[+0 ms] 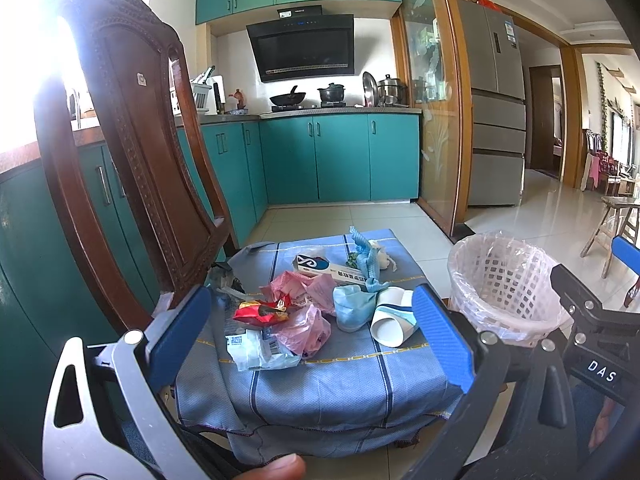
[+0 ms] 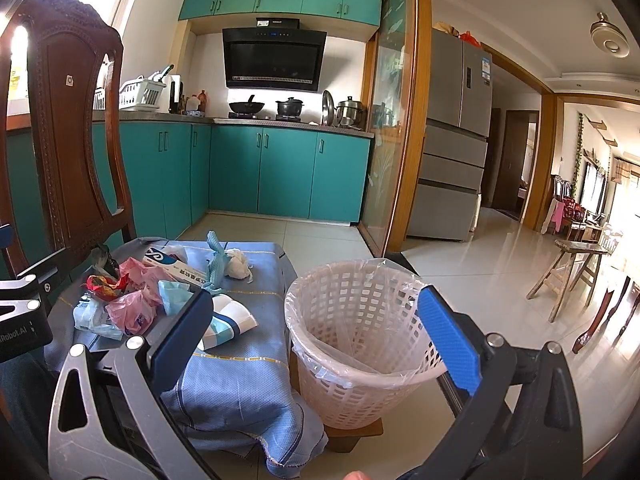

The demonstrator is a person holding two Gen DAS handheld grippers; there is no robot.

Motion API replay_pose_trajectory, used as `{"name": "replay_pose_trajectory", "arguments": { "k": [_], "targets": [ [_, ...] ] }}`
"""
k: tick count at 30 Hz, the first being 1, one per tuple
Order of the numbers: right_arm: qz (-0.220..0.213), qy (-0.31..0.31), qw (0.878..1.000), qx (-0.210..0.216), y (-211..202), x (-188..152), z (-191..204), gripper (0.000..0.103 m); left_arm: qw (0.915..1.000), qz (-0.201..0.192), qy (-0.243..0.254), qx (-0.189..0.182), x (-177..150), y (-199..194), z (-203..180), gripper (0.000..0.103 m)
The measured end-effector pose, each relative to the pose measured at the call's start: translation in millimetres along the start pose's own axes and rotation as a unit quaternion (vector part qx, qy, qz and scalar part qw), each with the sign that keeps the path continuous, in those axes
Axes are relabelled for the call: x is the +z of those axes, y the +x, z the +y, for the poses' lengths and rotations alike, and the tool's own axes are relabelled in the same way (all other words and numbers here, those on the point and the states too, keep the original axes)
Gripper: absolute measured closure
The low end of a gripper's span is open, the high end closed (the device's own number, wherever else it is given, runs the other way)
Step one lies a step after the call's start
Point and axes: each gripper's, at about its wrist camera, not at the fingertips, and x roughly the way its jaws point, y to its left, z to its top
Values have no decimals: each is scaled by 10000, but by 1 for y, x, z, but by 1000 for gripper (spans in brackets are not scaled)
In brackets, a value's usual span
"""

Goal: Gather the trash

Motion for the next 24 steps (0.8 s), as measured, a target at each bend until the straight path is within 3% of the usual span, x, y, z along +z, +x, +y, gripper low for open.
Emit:
{"name": "replay_pose_trajectory", "arguments": {
  "k": [24],
  "targets": [
    [8, -15, 10000, -1, -2, 4, 1, 3, 10000, 25, -11, -9, 0, 1, 1, 3]
  ]
}}
